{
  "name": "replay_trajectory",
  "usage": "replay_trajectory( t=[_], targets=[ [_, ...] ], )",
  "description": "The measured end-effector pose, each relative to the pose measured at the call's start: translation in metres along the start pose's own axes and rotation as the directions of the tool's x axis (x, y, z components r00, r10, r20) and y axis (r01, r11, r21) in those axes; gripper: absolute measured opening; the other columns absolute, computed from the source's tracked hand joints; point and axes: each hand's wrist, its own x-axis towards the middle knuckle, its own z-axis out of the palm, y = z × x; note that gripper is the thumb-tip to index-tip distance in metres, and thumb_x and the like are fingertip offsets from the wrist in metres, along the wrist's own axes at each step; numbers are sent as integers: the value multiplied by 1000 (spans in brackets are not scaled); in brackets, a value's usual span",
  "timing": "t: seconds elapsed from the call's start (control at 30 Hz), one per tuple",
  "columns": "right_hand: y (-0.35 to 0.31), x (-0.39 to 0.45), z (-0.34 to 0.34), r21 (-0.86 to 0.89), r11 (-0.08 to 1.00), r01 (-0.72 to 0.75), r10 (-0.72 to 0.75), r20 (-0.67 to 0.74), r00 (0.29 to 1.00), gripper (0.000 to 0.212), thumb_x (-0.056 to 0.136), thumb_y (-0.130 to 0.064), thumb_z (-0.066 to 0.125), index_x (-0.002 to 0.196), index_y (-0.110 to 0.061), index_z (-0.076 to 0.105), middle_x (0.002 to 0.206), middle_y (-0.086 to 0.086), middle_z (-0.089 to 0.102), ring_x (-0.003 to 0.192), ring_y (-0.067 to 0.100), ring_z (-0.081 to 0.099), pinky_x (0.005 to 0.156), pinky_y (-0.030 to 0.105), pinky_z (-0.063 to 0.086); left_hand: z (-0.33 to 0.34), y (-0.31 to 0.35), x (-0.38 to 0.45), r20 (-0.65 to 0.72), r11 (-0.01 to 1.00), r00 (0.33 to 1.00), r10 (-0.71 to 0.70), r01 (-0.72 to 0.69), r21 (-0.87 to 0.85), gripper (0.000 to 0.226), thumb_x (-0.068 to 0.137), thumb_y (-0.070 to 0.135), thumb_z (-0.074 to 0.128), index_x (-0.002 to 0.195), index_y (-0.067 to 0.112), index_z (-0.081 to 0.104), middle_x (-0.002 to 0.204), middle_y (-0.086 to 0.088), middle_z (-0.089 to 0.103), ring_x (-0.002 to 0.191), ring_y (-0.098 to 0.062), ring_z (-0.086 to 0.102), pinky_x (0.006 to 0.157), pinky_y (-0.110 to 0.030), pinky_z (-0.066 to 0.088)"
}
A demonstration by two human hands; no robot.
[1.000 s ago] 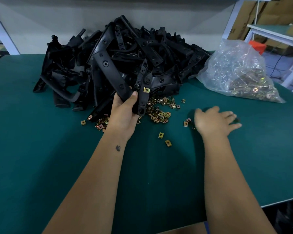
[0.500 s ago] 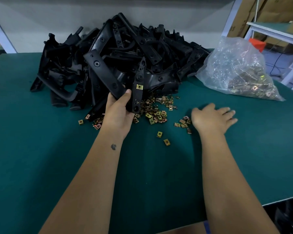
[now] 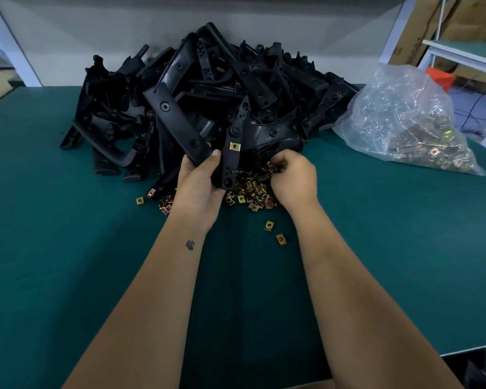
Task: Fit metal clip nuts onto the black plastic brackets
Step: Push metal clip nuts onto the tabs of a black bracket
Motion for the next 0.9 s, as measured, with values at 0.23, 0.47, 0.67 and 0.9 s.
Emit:
replay_trajectory(
  t=[0.23, 0.47, 0.67, 0.9],
  targets=[
    [12, -3, 2, -286, 958, 5, -26, -67, 997, 30, 90, -21, 61, 120, -21, 68, 127, 4, 60, 119, 29, 46, 93, 37, 32, -2, 1, 2, -18, 1000, 1000, 2, -3, -20, 19, 100, 6, 54, 111, 20, 61, 116, -2, 70, 107, -18, 69, 82, -32, 56],
    [11, -3, 0, -277, 960, 49, -61, -36, 997, 23, 92, -24, 61, 115, -25, 69, 120, 1, 63, 116, 28, 46, 92, 36, 31, 0, 2, 2, -6, 999, 1000, -3, 3, -36, 18, 100, 6, 53, 111, 19, 59, 104, 0, 72, 93, -15, 72, 76, -31, 55],
    [8, -4, 2, -281, 959, 43, -45, -1, 999, 23, 94, -29, 58, 115, -30, 68, 125, -4, 60, 121, 26, 39, 81, 34, 16, 3, 1, 0, 3, 999, 1000, -10, 10, -32, 18, 100, 4, 52, 109, 18, 58, 113, -3, 68, 104, -18, 65, 75, -29, 54],
    [7, -7, 0, -189, 980, 66, -75, -43, 996, 11, 96, -25, 58, 96, -23, 69, 103, -3, 68, 109, 25, 48, 82, 31, 22, 4, 2, -1, -3, 1000, 1000, -18, 18, -25, 16, 100, 4, 52, 103, 19, 58, 107, -2, 69, 98, -17, 67, 68, -27, 55]
  ],
)
